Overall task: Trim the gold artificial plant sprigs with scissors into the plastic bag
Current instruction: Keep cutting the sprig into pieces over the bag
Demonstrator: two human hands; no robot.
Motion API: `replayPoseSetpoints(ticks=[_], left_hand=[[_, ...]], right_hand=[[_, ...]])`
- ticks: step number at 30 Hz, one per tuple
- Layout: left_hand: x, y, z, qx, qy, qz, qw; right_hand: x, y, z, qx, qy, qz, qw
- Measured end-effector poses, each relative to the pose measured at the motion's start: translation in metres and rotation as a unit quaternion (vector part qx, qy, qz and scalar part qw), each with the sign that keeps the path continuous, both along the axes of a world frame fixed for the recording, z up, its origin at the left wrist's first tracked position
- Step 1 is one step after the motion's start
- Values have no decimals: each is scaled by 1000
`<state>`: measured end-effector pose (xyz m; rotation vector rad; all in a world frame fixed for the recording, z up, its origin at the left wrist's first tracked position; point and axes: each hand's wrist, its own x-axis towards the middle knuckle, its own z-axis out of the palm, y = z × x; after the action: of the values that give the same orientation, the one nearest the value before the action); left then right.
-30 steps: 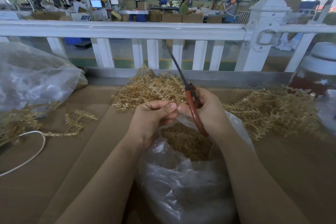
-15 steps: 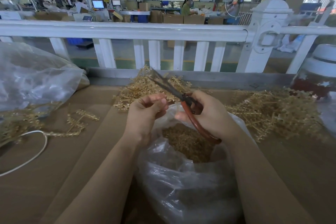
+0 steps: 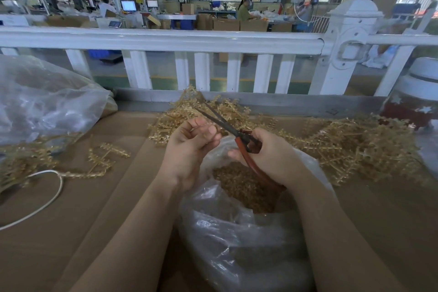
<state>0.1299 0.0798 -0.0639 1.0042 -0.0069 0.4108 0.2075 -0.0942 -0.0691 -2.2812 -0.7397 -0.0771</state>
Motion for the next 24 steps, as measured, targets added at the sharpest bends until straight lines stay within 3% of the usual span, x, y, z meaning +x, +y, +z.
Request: replayPoseSetpoints(ticks=[11,24], left_hand=[[3,2,-2,15,-25,58,998],[5,2,-3,42,-35,76,996]], right_hand=[[-3,-2,0,-2,5,24,1000],[-3,-3,1,-41,-83,-21,996]])
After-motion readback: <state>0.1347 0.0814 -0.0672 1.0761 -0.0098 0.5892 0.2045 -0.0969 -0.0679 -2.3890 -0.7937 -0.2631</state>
